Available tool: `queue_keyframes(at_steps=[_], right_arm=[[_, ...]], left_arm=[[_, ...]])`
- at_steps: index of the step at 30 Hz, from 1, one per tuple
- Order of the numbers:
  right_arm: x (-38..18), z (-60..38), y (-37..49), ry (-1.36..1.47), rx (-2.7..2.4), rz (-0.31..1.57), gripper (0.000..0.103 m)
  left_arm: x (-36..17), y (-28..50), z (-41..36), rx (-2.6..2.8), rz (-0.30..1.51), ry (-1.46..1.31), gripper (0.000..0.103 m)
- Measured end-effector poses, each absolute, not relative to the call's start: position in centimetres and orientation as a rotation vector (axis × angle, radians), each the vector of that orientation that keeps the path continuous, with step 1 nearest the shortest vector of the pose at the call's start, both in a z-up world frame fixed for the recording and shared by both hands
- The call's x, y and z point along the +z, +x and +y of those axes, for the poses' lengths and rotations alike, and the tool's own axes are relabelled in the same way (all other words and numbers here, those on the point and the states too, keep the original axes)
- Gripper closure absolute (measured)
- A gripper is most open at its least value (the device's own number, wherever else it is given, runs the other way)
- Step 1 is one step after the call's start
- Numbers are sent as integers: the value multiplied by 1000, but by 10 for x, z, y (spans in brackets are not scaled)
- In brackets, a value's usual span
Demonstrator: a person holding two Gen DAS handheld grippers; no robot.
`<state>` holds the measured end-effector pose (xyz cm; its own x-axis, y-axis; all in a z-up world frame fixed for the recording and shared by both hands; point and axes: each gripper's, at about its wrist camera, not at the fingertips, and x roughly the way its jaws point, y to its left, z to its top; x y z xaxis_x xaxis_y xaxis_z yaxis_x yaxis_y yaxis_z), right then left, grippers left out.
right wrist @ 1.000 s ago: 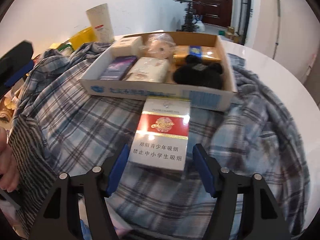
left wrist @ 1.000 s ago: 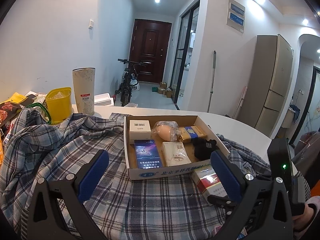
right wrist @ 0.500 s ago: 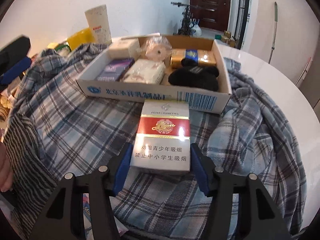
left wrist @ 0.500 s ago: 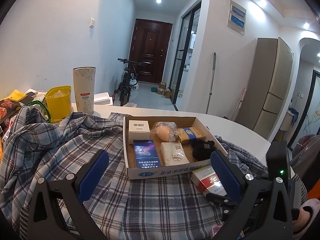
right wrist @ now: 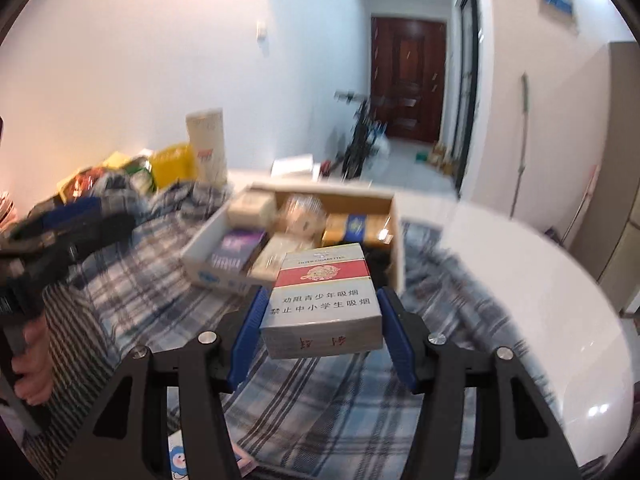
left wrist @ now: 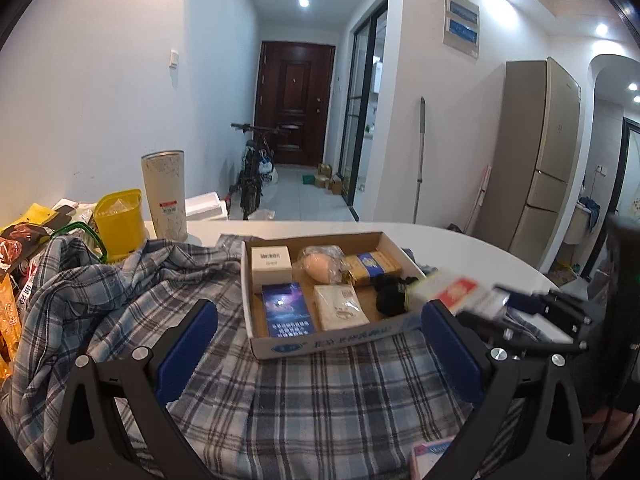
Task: Organize objects
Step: 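Lift the red-and-white pack with the right gripper while the left gripper grasps the pink Manhua box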
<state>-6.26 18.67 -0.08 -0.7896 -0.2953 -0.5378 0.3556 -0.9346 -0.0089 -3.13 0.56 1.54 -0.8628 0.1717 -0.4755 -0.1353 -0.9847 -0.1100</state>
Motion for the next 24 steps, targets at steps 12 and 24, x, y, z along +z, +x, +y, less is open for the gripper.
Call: queue_keyframes(at_steps=[12, 24], right_arm=[[46, 213, -37, 507, -2780, 25, 47], [55, 217, -13, 499, -2761, 67, 47]], left_arm=[[-16, -6, 53, 2647, 23, -1080, 8], [-44, 13, 81, 2517, 0, -1229, 15]])
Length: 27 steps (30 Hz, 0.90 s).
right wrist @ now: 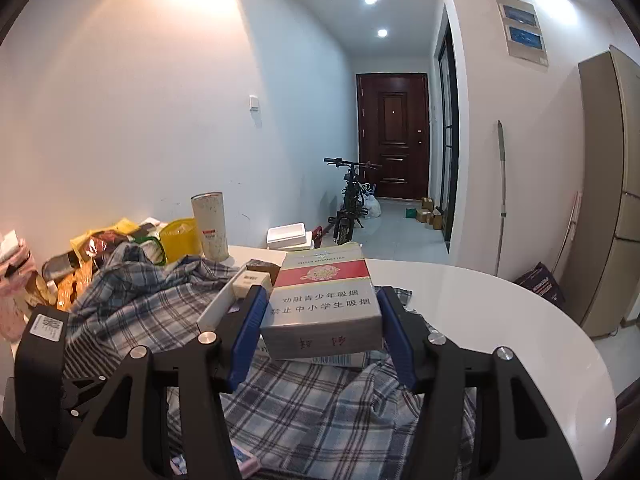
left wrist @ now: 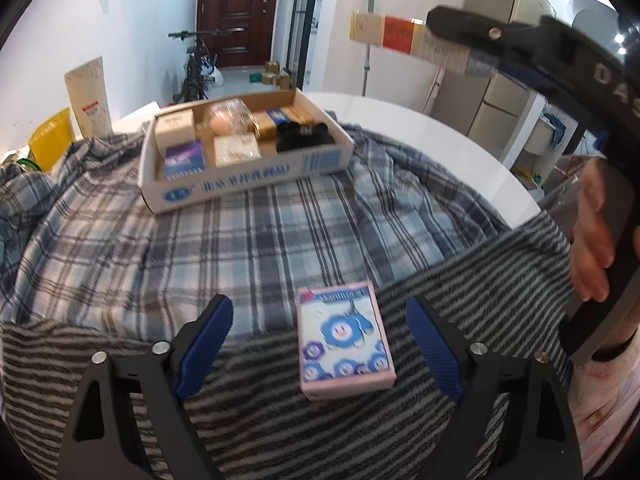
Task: Organize objects
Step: 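Lift the red-and-white pack with the right gripper while the left gripper grasps the pink Manhua box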
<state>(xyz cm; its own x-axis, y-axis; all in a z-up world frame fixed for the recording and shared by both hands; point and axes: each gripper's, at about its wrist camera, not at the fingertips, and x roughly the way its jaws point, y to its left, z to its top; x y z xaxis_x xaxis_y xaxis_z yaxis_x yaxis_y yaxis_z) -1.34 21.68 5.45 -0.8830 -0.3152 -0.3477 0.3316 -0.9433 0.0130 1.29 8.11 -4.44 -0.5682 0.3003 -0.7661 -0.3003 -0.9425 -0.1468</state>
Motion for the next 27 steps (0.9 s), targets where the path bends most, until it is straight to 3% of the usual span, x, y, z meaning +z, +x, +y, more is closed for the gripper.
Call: queue_keyframes(at_steps=[7, 12, 13, 27], right_arm=[[28, 229, 0, 609, -2753, 75, 47], [8, 235, -4, 720, -2736, 88, 47], [4, 235, -5, 740, -2731, 85, 47], [11, 234, -4, 740, -2714, 134, 47]], left_arm=[[-62, 15, 88, 2469, 11, -1276, 19], [-69, 10, 89, 2459, 22, -1311, 38], [-71, 9, 88, 2447, 18, -1326, 50], [-33, 7, 60, 2586, -44, -1187, 52]])
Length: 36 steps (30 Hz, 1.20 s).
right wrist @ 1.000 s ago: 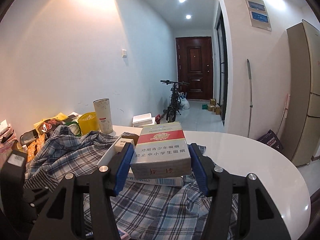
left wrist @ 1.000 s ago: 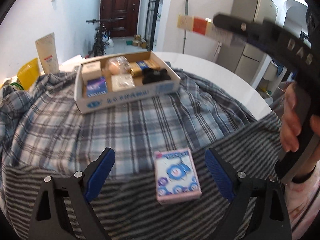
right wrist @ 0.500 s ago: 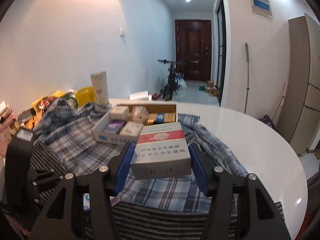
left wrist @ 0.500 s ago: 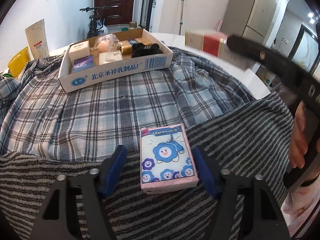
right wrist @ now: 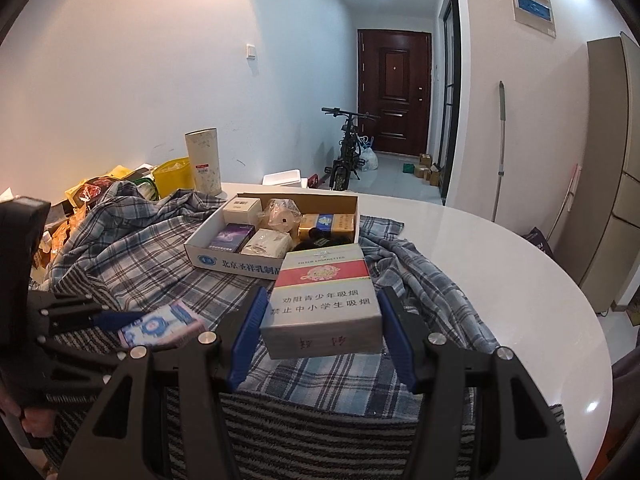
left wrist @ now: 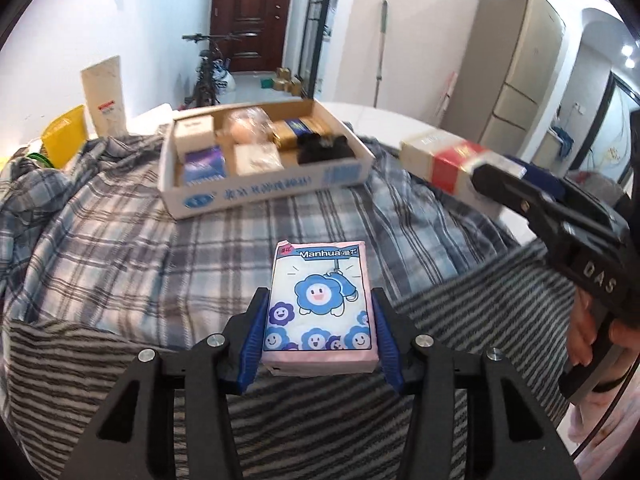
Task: Organize objects
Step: 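Lift the red-and-white pack with the right gripper while the left gripper grasps the pink Manhua box, then lower the pink Manhua box into the box and open the left gripper while the right gripper carries the pack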
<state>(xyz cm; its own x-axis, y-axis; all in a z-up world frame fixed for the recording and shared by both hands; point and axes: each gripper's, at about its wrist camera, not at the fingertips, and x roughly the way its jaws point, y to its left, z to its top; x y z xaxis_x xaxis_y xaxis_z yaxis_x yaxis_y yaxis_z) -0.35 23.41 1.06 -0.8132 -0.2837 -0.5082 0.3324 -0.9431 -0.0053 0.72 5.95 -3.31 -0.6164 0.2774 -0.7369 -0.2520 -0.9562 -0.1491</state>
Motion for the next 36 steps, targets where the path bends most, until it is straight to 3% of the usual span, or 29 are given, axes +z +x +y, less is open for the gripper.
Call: queue_keyframes(at_steps=[13, 20, 28, 36], right_arm=[[35, 214, -8, 666, -2702, 199, 47], [48, 190, -36, 659, -2679, 245, 47], [45, 177, -85, 662, -2753, 271, 47], [29, 173, -113, 746, -2737, 274, 47]], left_arm=[[17, -10, 13, 2819, -60, -969, 51], [32, -64, 15, 2902, -68, -910, 51], [-1, -144, 12, 2778, -145, -1169, 51], [-41, -173, 12, 2765, -107, -1285, 51]])
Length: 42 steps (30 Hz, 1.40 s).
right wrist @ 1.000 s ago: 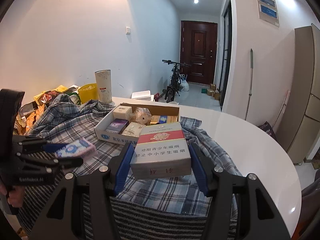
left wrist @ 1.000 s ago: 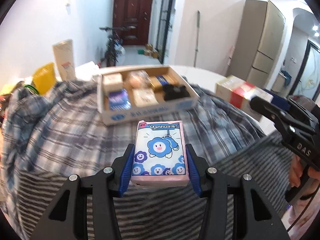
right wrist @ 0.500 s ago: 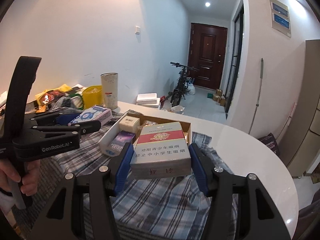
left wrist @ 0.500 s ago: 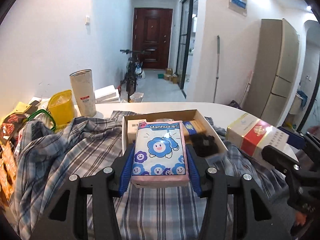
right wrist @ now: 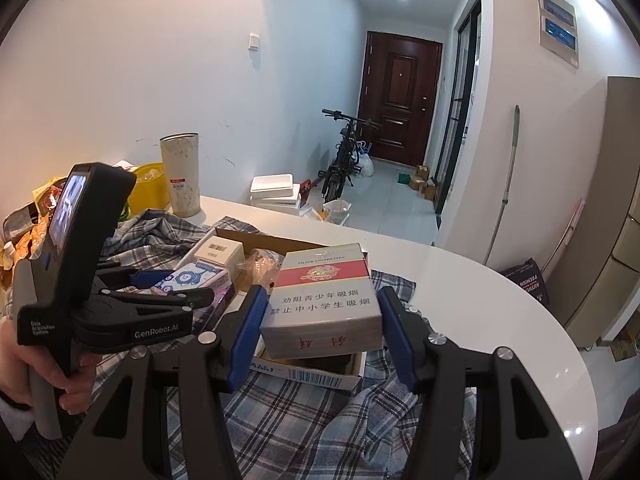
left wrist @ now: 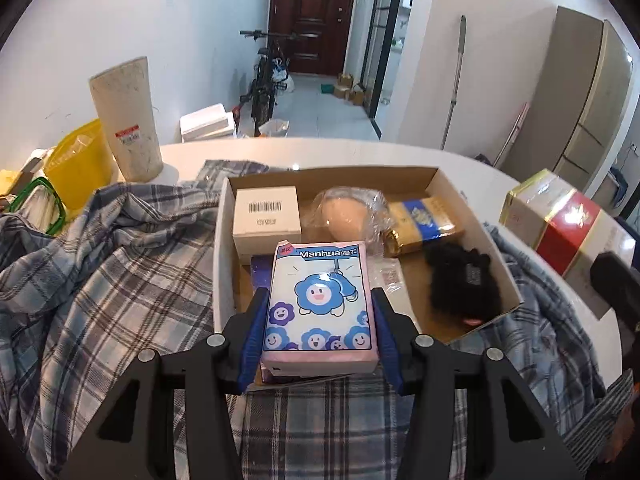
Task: Organize objects
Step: 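Lower the pink Manhua box into the box and open the left gripper while the right gripper carries the pack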
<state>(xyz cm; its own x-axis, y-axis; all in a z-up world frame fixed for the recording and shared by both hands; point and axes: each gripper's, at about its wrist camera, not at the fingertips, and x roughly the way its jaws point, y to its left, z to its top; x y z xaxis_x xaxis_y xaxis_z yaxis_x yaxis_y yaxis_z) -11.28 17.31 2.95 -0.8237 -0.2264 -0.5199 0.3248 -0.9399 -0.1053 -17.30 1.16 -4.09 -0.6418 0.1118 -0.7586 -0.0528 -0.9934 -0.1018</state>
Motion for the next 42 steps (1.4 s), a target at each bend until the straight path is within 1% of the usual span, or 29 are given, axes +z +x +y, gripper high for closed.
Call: queue_keyframes(at_steps=[10, 15, 19, 21, 22, 23, 24, 26, 28, 31, 34, 36, 37, 38, 42], right_arm=[[22, 169, -121, 792, -2714, 266, 47], [24, 166, -129, 808, -2731, 278, 47], [21, 160, -133, 831, -2728, 294, 47], [20, 157, -135, 851, -2716, 286, 47], [19, 156, -137, 863, -2710, 278, 47], [19, 154, -139, 875, -2705, 270, 47], [18, 152, -141, 883, -2701, 266, 47], [17, 149, -144, 891, -2701, 265, 47], [16, 147, -148, 906, -2696, 247, 47], [13, 146, -155, 963, -2667, 177, 47], [7, 147, -164, 1031, -2641, 105, 47], [1, 146, -169, 1085, -2610, 64, 47], [-2, 144, -171, 1110, -2586, 62, 47], [-6, 139, -173, 1138, -2556, 78, 47], [-15, 124, -176, 1188, -2519, 87, 47]], left_arm=[[-65, -188, -2, 2787, -139, -1327, 51], [-65, -187, -1, 2834, -56, -1273, 51], [-67, -189, -4, 2794, -92, -1301, 51], [-68, -190, -5, 2798, -93, -1316, 50], [-67, -190, -6, 2796, -104, -1316, 46], [-66, -189, -7, 2800, -117, -1310, 37], [-64, -187, -10, 2801, -145, -1289, 35], [-59, -184, -9, 2780, -175, -1270, 22], [-52, -180, -9, 2818, -174, -1240, 15], [-38, -170, -14, 2942, -159, -1113, 15], [-22, -161, -29, 3002, -266, -1001, 15], [-16, -157, -39, 3043, -343, -953, 10], [-14, -156, -45, 3052, -384, -933, 2], [-14, -156, -47, 3048, -397, -919, 0], [-9, -152, -48, 3077, -350, -856, 0]])
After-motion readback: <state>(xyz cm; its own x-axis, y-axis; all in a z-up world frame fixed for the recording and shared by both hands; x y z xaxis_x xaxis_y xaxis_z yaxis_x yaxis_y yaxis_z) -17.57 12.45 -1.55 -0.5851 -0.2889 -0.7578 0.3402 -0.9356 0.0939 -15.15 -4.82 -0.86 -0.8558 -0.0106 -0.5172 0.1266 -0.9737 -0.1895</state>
